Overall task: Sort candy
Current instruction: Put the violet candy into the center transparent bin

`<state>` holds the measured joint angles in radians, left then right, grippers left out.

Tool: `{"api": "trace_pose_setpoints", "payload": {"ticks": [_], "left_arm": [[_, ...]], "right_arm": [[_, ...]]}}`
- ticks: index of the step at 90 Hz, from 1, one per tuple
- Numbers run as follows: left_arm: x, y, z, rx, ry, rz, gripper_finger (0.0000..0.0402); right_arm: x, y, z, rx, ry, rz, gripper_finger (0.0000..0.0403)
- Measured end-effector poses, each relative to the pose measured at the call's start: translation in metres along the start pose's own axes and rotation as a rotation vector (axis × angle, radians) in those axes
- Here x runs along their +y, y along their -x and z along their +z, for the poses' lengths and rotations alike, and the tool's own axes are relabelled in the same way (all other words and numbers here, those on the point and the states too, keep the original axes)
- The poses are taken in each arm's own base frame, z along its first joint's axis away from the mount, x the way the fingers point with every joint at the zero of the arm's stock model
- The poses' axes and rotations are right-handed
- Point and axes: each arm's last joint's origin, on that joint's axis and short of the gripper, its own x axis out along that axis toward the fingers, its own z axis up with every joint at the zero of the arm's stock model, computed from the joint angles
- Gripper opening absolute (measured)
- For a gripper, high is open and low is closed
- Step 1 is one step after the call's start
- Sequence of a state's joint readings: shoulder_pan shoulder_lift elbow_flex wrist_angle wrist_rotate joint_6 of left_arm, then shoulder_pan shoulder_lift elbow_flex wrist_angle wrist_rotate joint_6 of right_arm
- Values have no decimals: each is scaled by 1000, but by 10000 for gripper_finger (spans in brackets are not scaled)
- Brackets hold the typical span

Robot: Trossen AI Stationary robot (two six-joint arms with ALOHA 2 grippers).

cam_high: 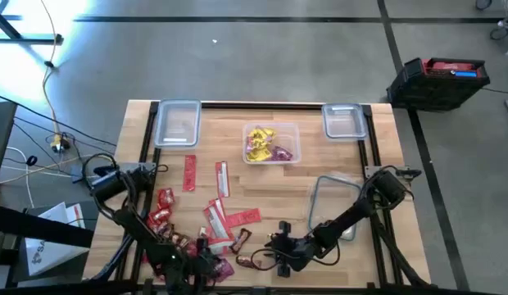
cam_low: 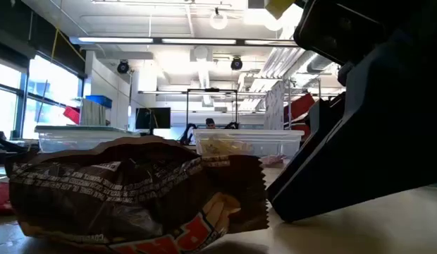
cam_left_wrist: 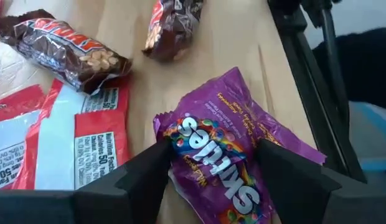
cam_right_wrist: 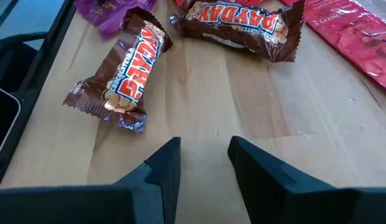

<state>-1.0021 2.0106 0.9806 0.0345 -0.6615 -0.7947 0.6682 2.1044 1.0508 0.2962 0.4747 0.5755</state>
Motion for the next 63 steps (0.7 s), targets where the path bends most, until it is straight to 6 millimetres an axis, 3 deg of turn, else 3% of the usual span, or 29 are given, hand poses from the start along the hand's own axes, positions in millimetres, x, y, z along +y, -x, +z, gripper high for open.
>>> {"api": "trace_pose_setpoints", "payload": {"ticks": [22,48,56,63], "left_arm": [[4,-1,4,-9,39,22,202],[11,-1,15,8,131,12,56],[15,5,28,16,147,-19,18],[19,15,46,-16,148,-48,10]], "right_arm": [[0,0,0,-1,0,-3,118],[-2,0,-3,29,-42,-28,118],[-3,1,-4,45,-47,-44,118],[-3,2,-5,51,-42,-45,118]]}}
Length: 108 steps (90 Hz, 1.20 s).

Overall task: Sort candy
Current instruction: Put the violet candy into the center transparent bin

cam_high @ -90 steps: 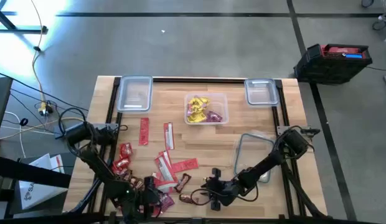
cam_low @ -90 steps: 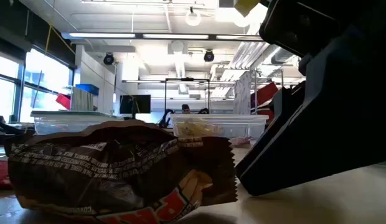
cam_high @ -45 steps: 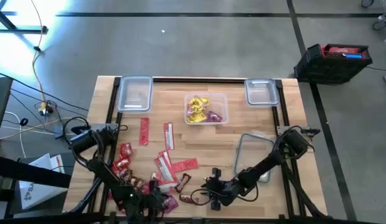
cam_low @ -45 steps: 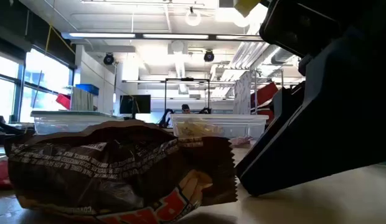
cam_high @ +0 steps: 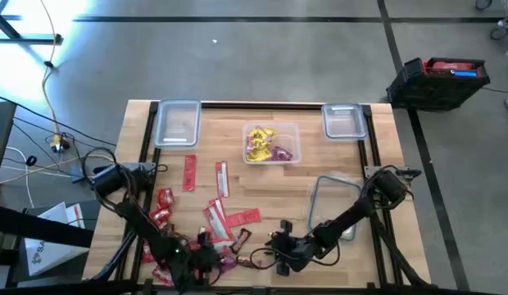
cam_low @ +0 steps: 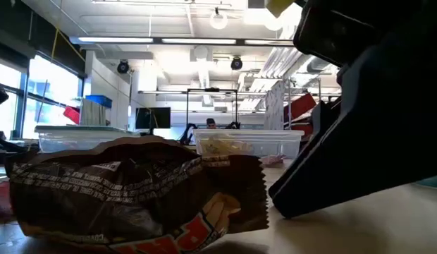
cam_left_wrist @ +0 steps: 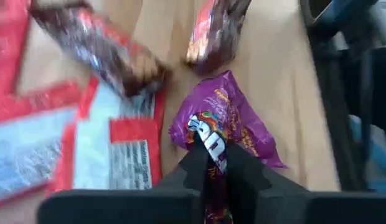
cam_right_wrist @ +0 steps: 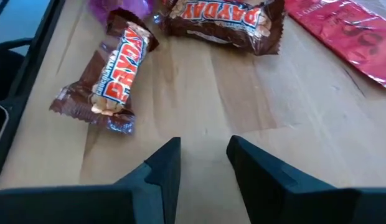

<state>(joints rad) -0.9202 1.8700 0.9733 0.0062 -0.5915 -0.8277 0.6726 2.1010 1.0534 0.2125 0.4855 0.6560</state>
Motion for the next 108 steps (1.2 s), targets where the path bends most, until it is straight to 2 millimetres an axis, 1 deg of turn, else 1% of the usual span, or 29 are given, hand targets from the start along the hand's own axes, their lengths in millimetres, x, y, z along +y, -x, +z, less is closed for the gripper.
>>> {"api": "trace_pose_setpoints", "payload": {"ticks": [8,19,26,31,38,47,61,66,73,84,97,108], "left_arm": [[4,13,22,-55,1,-10,20],[14,25,50,-129,-22,10,29],[25,27,66,-169,-61,53,26],[37,24,76,-186,-107,116,22],[60,18,95,-212,-156,230,18],[99,7,124,-219,-168,321,18],[165,-12,166,-275,-115,317,23],[186,-18,176,-299,-98,296,22],[216,-27,184,-323,-53,284,20],[253,-41,187,-331,7,292,19],[288,-60,178,-292,73,332,18],[313,-76,176,-272,109,368,18]], "right_arm": [[0,1,0,1,2,-2,118],[-2,7,2,35,-4,-24,115],[-6,13,3,72,0,-62,110],[-8,17,3,89,15,-91,106],[-10,19,2,102,35,-115,101],[-12,19,1,113,33,-124,96],[-10,18,2,89,28,-116,95],[-10,18,3,73,31,-113,94],[-10,17,5,48,19,-119,94],[-13,14,8,33,3,-121,94],[-20,9,14,26,20,-144,94],[-31,4,21,28,29,-170,94]]}}
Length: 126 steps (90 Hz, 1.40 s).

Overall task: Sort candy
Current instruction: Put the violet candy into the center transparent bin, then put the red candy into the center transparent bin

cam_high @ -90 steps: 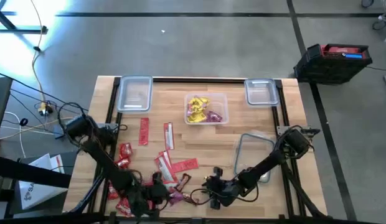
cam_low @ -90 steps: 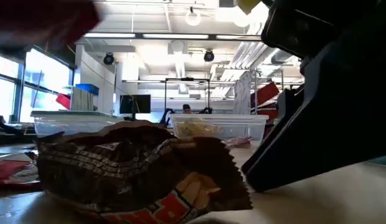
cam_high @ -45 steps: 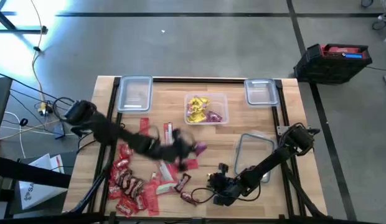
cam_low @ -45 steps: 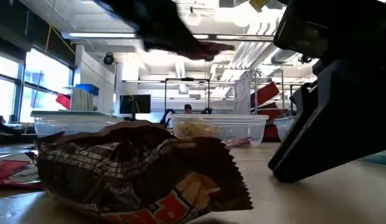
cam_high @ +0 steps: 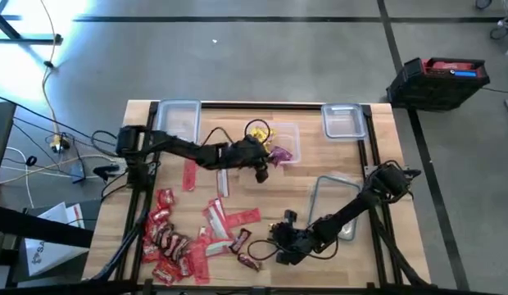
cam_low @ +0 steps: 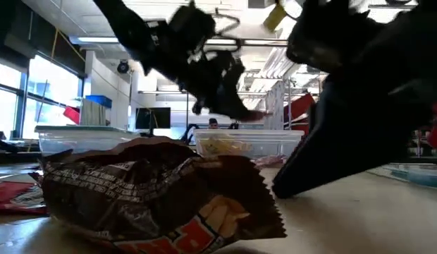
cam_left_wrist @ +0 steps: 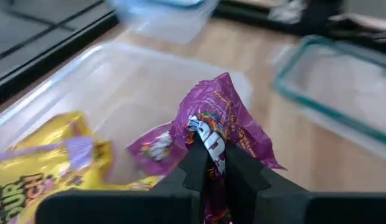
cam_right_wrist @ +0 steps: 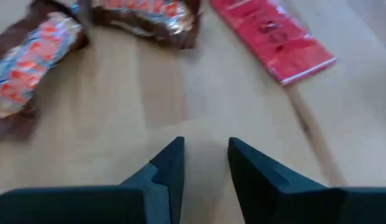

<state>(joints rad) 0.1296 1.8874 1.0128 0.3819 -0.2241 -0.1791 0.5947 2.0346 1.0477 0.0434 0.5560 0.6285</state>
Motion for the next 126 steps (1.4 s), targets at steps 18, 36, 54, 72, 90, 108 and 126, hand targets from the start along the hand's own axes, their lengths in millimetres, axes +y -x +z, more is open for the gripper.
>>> {"api": "trace_pose_setpoints", "payload": {"ticks": [18,36,54,72,90,108,126], "left_arm": [[12,-28,4,-63,26,37,18],[22,-43,-5,-30,14,86,27],[24,-44,-5,-33,84,82,81],[24,-42,-1,-26,105,15,131],[10,-13,26,-28,102,-93,138],[-31,56,48,72,-30,-82,126],[-78,132,24,319,-138,-20,119]], "right_arm": [[-15,-10,9,33,18,-1,94],[-26,-16,8,65,-3,38,94],[-29,-14,3,33,-27,75,94],[-26,-12,2,20,-20,68,94],[-23,-10,1,3,-7,72,94],[-14,-4,-5,-36,35,39,94],[-9,0,-9,-60,47,15,94]]}}
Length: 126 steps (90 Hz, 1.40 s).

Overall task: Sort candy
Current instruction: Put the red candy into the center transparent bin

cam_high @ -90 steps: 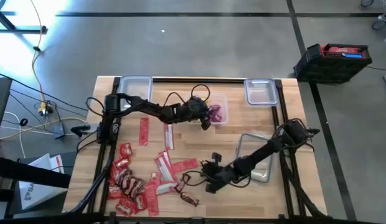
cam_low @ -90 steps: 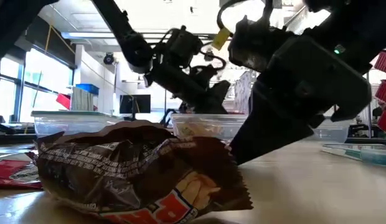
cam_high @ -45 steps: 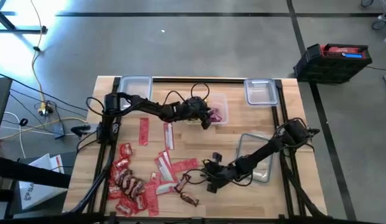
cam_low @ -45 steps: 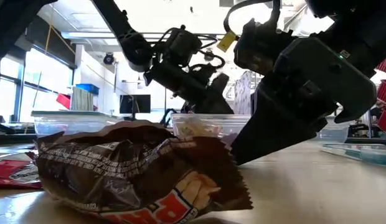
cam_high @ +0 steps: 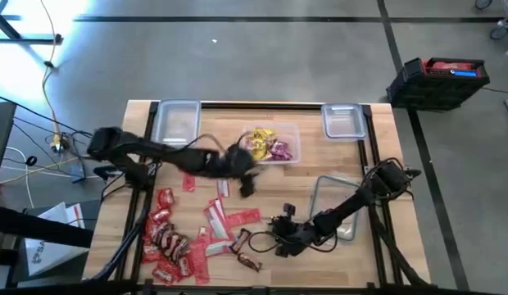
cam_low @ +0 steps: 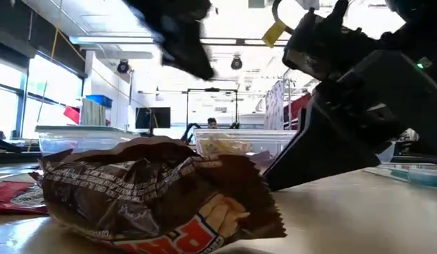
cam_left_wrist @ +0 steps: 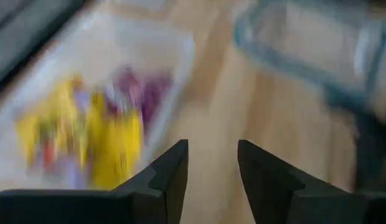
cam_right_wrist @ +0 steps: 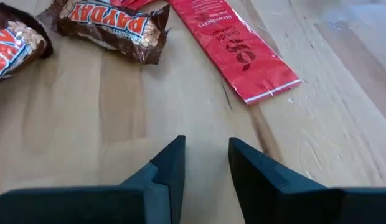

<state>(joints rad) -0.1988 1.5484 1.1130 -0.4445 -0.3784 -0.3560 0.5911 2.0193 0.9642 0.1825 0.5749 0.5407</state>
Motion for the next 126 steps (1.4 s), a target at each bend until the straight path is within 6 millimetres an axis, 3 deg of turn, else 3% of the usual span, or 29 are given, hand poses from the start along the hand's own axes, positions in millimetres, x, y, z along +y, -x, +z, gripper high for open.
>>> {"api": "trace_pose_setpoints", "payload": {"ticks": [16,33,54,75,97,126], "left_arm": [[-44,40,-47,191,-12,-14,120],[-77,74,-93,363,81,-23,120],[-106,109,-129,430,182,-98,144],[-107,125,-165,553,294,-16,199],[-104,130,-197,693,460,82,209],[-96,136,-210,786,505,202,209]], "right_arm": [[0,-1,2,-16,17,-7,94],[4,3,0,-50,75,-36,94],[12,10,-4,-66,52,-24,94],[15,12,-6,-60,-11,-11,94],[15,12,-6,-54,-55,-13,94],[15,12,-6,-59,-72,-9,94]]}}
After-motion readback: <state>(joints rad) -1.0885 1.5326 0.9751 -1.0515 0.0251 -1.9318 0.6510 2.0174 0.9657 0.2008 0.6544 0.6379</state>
